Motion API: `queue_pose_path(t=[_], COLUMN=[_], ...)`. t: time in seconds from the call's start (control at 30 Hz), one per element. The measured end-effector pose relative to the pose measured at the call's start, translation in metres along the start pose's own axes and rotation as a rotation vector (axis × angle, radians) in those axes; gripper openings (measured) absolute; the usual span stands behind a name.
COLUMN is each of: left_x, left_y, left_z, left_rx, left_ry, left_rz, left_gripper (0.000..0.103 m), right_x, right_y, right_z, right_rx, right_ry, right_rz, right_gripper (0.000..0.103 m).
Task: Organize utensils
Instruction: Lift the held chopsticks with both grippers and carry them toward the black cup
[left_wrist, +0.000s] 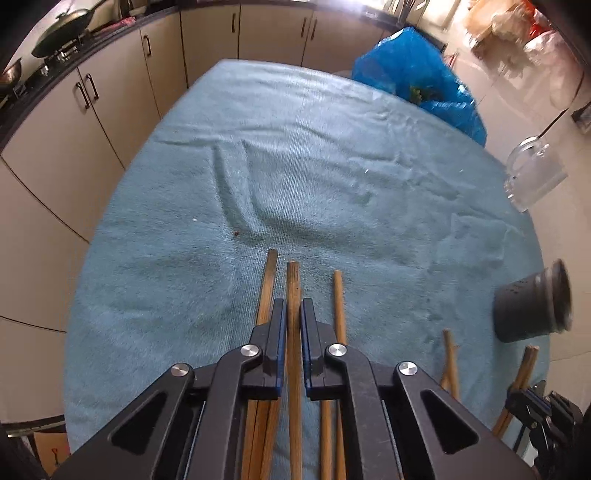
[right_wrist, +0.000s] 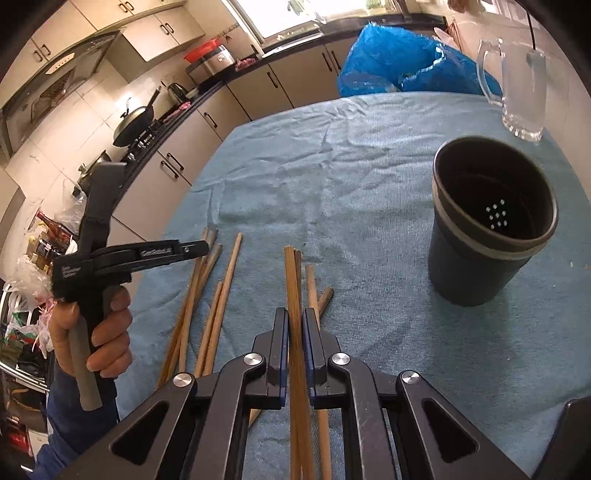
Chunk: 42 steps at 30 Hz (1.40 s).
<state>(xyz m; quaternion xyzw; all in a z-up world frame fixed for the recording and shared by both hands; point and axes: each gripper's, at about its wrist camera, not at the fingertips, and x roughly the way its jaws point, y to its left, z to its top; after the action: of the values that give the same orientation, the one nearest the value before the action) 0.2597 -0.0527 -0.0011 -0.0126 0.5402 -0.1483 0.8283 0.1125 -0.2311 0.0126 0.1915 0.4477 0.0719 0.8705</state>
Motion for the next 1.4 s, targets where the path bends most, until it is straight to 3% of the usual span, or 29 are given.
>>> queue_pose_path(t=[0.23, 0.4, 0.63, 0.73, 1.03, 1.17, 1.2, 1.27, 1.4], left_x=[-0.096, -0.149, -0.163, -0.166, -0.17, -0.165, -0.163, -0.161, -0.159], left_y=[-0.02, -0.037, -0.051, -0.048, -0.052, -0.053, -0.052, -0.049, -0.043], left_z=[-0.032, -0.061, -0.08, -0.085, -0.087, -0.086, -0.086, -0.085, -0.083], left_rx=[0.061, 0.118, 0.151, 0.149, 0.151, 0.149, 0.149, 0.143, 0.134], left_ry=[-0.244, -0.364, -0.381, -0.389, -0.387, -0.378, -0.374, -0.371, -0.365], left_rz=[-0.04, -0.056, -0.046, -0.041, -0.053, -0.047, -0.047, -0.04, -0.046], left_gripper=[0.007, 0.007, 0.007, 0.007, 0.007, 0.007, 0.007, 0.007, 0.007], right_x=[-0.055, -0.097, -0.08, -0.081, -0.128, -0.119, -0.11, -0.086, -0.042], right_y=[0.022, 0.044, 0.045, 0.038, 0.05, 0.048, 0.045, 0.033, 0.001], right_z=[-0.008, -0.026, -0.032, -0.029, -0.018, -0.016, -0.016, -0.017, -0.019], right_rx=[-0.091, -0.171, -0.173, -0.139, -0.185, -0.199, -0.198, -0.169, -0.08], right_ry=[-0.188, -0.338, -0.315, -0.302, -0.433, -0.38, -0.332, -0.243, -0.089], right_rz=[-0.006, -0.01, -0.075, -0.048, -0.036, -0.06, -0.06, -0.073, -0.144], right_gripper=[0.008, 0.008, 0.009, 0.009, 0.009, 0.009, 0.012, 0.027, 0.027])
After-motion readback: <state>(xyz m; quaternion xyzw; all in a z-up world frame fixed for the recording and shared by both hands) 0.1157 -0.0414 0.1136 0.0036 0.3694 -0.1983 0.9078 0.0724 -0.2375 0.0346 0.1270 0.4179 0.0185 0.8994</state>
